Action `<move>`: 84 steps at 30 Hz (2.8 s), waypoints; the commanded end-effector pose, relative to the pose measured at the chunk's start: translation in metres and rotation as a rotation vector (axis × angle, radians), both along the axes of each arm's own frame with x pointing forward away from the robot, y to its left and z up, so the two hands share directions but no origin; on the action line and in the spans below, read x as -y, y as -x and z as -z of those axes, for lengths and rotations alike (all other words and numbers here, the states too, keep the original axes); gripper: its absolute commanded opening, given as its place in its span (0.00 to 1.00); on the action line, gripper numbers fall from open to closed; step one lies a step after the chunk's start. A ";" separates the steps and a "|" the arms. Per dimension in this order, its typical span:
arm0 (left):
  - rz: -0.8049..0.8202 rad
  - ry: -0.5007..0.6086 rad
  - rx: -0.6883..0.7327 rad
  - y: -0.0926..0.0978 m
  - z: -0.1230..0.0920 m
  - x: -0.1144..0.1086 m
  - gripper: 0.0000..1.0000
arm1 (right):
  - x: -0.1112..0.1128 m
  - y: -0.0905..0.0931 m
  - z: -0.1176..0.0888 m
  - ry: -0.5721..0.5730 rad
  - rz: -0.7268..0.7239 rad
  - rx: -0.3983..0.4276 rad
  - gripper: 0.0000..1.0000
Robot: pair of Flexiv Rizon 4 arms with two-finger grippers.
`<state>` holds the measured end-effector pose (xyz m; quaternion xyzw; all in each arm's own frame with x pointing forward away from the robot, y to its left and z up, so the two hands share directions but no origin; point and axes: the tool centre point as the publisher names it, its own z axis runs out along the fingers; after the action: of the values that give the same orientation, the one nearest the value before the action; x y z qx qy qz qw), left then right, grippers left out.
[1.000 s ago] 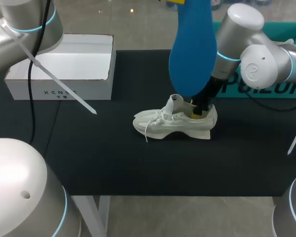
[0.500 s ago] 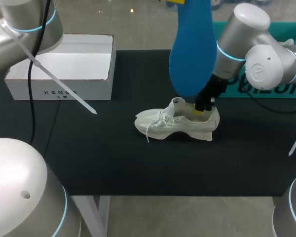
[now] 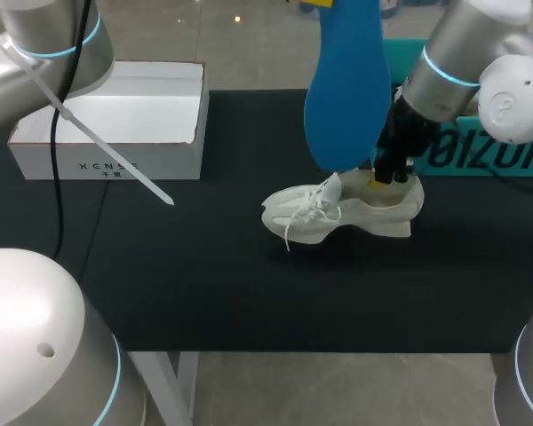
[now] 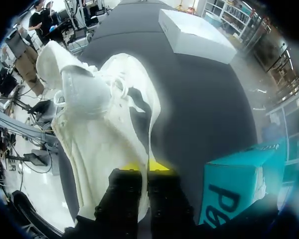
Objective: Take the shoe out of the shoebox, open the shoe tongue, remove and reinsert the insole, then place the shoe into the shoebox
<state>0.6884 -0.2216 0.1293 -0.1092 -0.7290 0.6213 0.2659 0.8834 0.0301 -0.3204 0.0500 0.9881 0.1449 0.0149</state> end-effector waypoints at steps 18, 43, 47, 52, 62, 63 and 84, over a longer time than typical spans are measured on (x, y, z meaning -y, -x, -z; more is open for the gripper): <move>-0.003 -0.002 0.000 0.002 0.000 -0.001 0.00 | 0.002 0.001 0.006 -0.054 0.281 -0.048 0.00; -0.003 -0.002 0.000 0.002 0.000 -0.001 0.00 | 0.012 0.022 0.023 -0.710 1.048 -0.228 0.00; -0.003 -0.002 0.000 0.002 0.000 -0.001 0.00 | 0.012 0.022 0.023 -0.710 1.048 -0.228 0.00; -0.003 -0.002 0.000 0.002 0.000 -0.001 0.00 | 0.012 0.022 0.023 -0.710 1.048 -0.228 0.00; -0.003 -0.002 0.000 0.002 0.000 -0.001 0.00 | 0.003 0.054 0.020 -0.670 1.124 -0.200 0.00; -0.003 -0.002 0.000 0.002 0.000 -0.001 0.00 | 0.003 0.058 0.019 -0.668 1.131 -0.208 0.00; -0.003 -0.002 0.000 0.002 0.000 -0.001 0.00 | 0.007 0.097 0.028 -0.454 1.340 -0.238 0.00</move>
<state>0.6883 -0.2215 0.1292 -0.1090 -0.7290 0.6213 0.2658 0.7826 0.0157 -0.3475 0.6508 0.6844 0.3264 -0.0378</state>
